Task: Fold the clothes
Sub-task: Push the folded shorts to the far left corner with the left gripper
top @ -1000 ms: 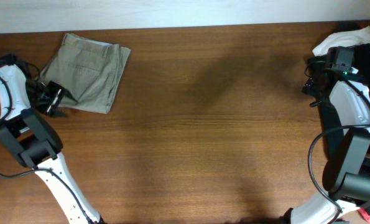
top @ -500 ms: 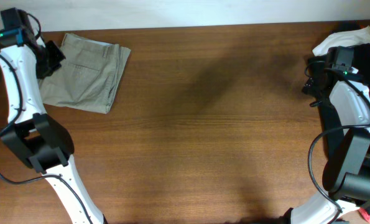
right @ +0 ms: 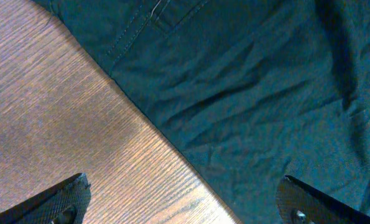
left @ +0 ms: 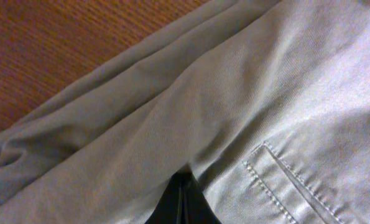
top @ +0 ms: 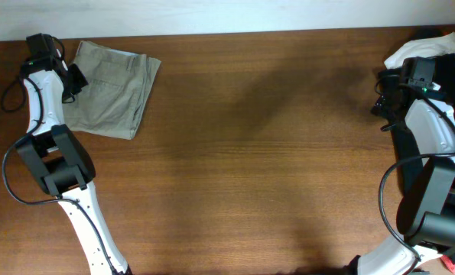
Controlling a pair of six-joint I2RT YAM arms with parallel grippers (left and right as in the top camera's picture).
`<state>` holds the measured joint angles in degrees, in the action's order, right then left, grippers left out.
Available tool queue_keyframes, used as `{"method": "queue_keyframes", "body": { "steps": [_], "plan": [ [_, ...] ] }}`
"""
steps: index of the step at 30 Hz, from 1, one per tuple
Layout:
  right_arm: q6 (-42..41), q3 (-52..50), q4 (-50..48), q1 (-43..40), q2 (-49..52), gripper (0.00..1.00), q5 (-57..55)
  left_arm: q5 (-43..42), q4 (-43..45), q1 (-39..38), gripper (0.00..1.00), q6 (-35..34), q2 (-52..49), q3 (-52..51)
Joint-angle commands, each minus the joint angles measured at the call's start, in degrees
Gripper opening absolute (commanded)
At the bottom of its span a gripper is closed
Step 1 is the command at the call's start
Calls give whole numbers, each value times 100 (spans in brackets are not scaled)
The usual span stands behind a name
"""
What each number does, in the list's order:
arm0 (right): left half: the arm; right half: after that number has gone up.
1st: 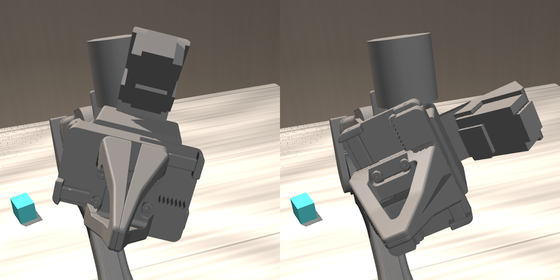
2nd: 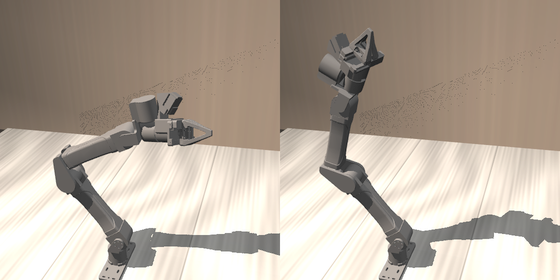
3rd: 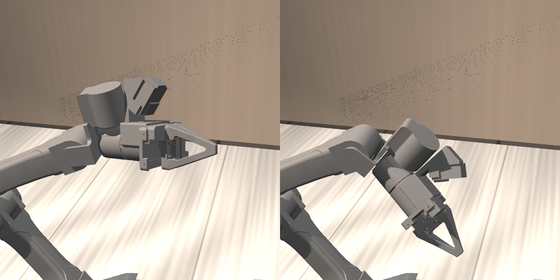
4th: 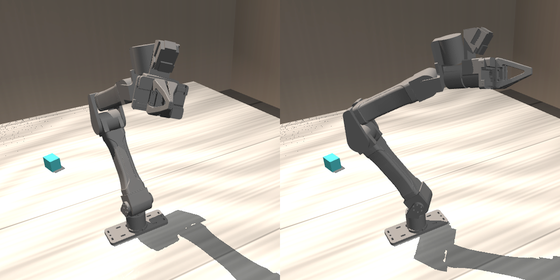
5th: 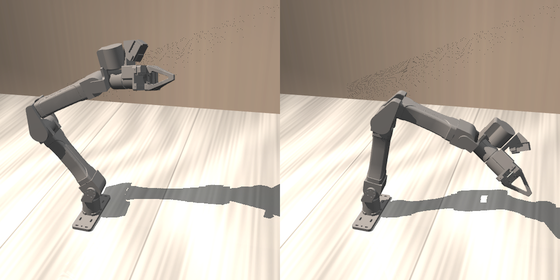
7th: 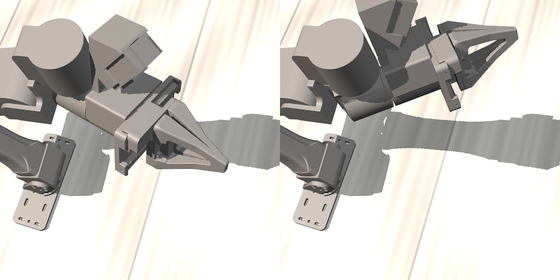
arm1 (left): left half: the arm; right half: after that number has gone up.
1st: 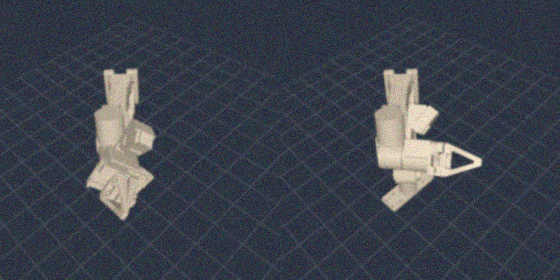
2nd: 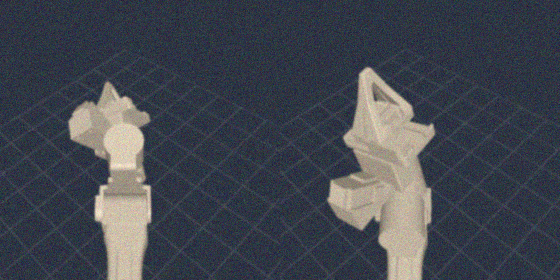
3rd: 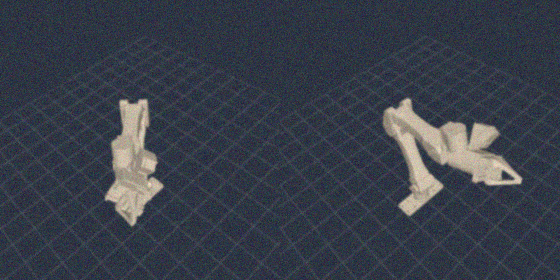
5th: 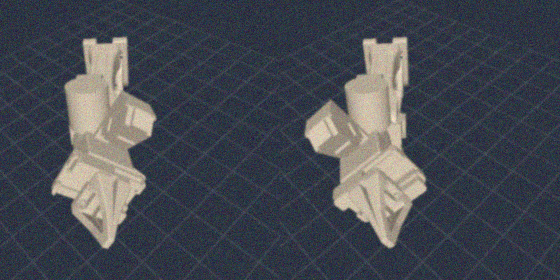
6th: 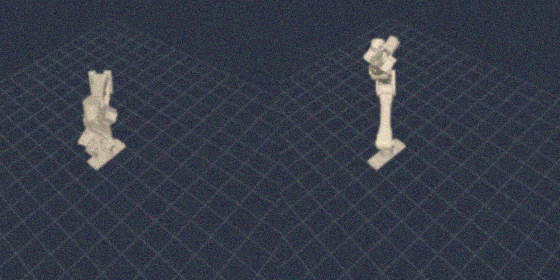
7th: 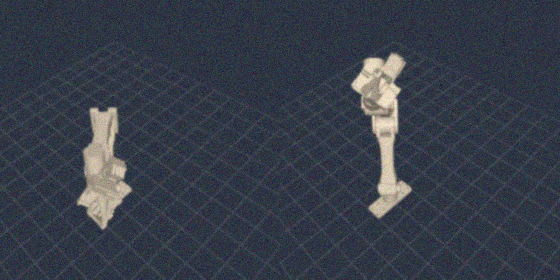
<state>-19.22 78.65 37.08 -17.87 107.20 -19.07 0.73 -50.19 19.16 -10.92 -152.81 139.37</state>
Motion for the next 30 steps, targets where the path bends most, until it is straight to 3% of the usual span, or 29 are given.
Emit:
{"method": "queue_keyframes", "body": {
  "steps": [1, 9, 14, 17, 23, 26, 30],
  "plan": [
    [-33, 85, 0, -15, -59, 99, -90, 249, 48, 197, 1, 114, -96, 20],
    [-33, 85, 2, -15, -59, 99, -92, 514, -59, 997, 1, 122, -98, 20],
    [-33, 85, 0, -15, -59, 99, -92, 496, -4, 1202, 2, 667, -81, 201],
    [-33, 85, 0, -15, -59, 99, -90, -101, -203, 1191, 3, 422, 149, 922],
    [-33, 85, 0, -15, -59, 99, -92, -1816, -2153, 1119, 1, 260, 1235, 1926],
    [-33, 85, 0, -15, -59, 99, -90, -1742, -3825, 966, 1, 264, 1637, 1926],
    [-33, 85, 0, -15, -59, 99, -92, -1467, -4653, 868, 1, 291, 2022, 1904]
  ]
}}
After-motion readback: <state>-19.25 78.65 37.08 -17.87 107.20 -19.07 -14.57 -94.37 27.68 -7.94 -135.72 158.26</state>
